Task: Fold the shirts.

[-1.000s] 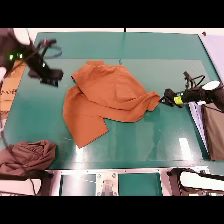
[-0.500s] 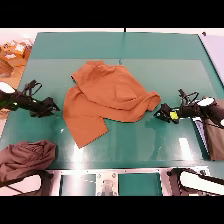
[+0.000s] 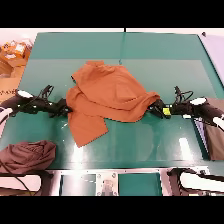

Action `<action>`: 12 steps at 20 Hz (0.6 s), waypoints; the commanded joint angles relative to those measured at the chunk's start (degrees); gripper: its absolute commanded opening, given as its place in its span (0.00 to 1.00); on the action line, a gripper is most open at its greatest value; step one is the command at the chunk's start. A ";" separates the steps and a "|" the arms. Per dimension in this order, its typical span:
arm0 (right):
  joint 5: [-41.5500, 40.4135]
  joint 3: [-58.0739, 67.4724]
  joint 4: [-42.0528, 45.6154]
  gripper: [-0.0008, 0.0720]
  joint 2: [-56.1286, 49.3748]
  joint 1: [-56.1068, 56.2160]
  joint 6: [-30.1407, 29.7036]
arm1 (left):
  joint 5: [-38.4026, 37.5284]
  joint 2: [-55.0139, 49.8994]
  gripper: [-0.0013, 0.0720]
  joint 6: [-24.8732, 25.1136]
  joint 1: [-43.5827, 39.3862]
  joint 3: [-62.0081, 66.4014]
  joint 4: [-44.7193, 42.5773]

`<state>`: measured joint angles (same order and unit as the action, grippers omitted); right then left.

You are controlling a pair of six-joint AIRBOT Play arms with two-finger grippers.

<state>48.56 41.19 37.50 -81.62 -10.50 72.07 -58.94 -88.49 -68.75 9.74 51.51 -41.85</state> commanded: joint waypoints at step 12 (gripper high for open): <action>22.84 25.24 -3.87 0.04 9.35 -7.72 1.18 | -15.91 14.47 0.05 -2.82 -0.50 32.63 1.40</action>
<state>63.46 59.59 33.98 -78.54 -14.11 70.00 -72.62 -80.51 -70.19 9.26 74.96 -40.51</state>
